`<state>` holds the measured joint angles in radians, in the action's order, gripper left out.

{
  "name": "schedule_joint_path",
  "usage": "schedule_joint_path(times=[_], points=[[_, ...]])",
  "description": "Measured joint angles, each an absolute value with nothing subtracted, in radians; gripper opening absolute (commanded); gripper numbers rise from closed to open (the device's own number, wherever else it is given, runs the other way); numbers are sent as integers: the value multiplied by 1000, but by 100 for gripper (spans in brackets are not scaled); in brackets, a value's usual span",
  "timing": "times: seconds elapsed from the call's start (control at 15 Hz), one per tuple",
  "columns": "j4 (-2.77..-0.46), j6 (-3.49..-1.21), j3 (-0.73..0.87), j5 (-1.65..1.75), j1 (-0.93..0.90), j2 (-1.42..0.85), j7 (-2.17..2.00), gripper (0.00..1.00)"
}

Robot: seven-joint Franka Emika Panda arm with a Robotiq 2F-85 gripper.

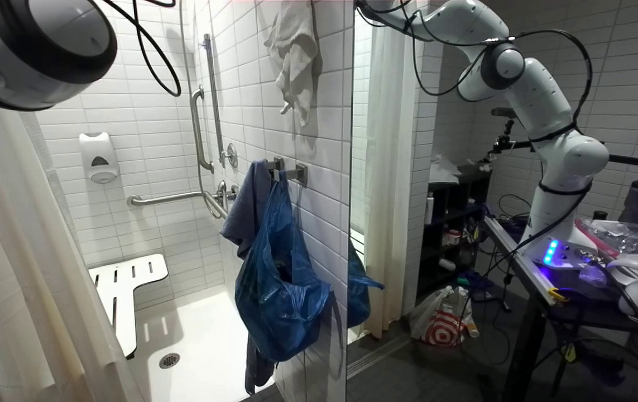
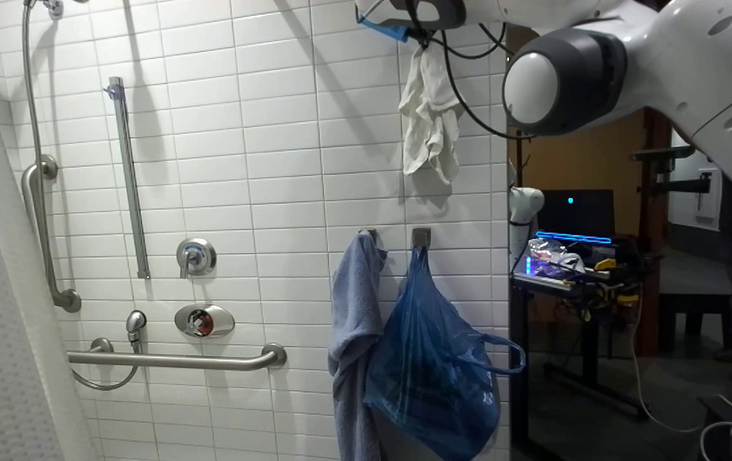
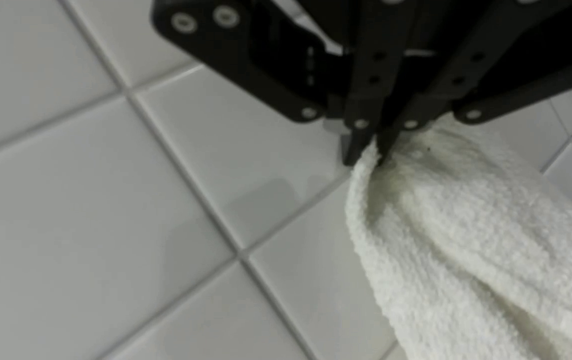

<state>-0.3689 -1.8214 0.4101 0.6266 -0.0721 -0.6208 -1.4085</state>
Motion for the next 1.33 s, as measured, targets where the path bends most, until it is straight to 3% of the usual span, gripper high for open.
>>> schedule_joint_path(times=[1.33], points=[[-369,-1887,414,647,-95,-627,-1426,1]])
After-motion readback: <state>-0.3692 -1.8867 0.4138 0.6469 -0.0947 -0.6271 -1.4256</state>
